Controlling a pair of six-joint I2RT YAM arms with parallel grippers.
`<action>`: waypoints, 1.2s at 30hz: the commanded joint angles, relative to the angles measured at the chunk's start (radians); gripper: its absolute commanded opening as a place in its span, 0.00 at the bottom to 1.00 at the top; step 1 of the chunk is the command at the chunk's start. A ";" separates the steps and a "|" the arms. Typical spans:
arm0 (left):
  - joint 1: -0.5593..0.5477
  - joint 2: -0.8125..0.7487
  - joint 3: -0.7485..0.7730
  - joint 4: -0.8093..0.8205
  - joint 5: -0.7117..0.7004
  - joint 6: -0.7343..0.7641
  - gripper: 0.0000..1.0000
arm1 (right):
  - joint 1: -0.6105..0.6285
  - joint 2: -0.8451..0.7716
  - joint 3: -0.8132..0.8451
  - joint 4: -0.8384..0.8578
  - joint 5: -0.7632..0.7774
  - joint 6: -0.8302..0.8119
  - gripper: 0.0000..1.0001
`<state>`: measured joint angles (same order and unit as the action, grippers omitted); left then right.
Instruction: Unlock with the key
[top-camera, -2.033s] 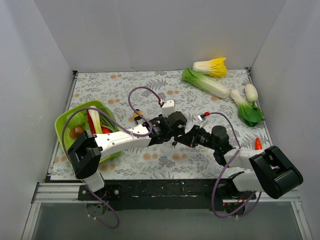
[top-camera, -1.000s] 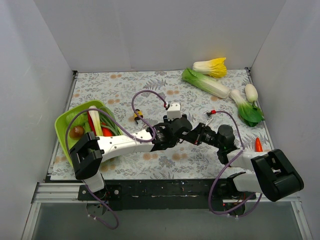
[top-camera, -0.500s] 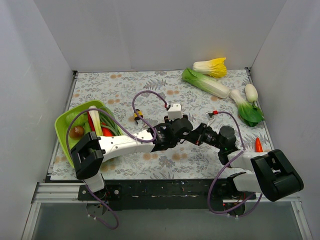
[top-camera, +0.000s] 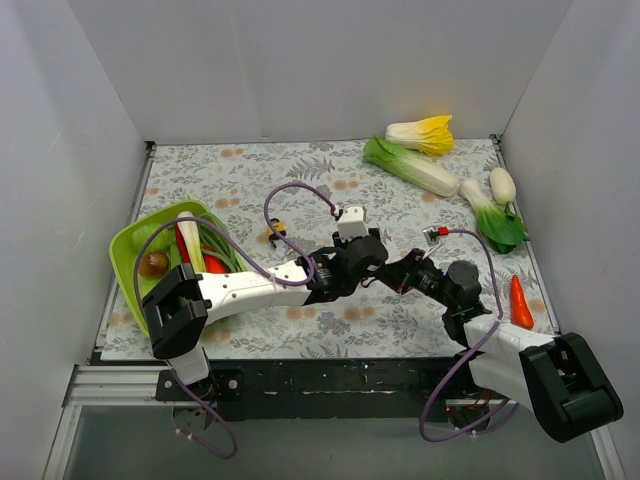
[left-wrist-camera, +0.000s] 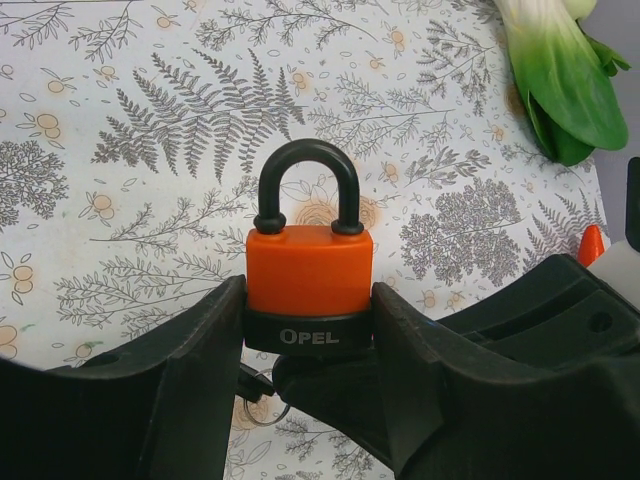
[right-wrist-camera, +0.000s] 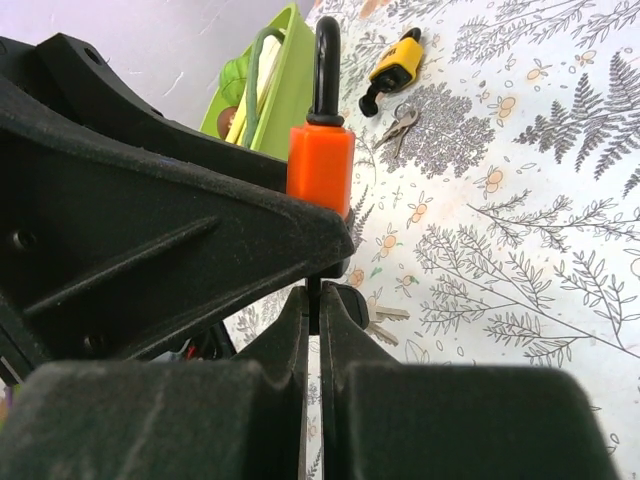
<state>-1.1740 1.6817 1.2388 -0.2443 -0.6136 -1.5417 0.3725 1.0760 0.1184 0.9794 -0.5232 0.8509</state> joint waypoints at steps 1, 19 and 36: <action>-0.065 0.030 -0.012 -0.104 0.100 -0.027 0.00 | -0.037 -0.048 0.038 0.150 0.221 -0.061 0.01; -0.105 0.016 -0.030 -0.044 0.110 -0.031 0.00 | -0.044 -0.060 0.032 0.165 0.210 -0.039 0.01; -0.105 -0.166 -0.217 0.275 0.204 0.048 0.00 | -0.055 -0.129 0.058 0.134 0.143 0.053 0.01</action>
<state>-1.2007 1.5932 1.0756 -0.0017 -0.6029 -1.5127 0.3592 0.9802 0.1001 0.9485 -0.5461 0.8825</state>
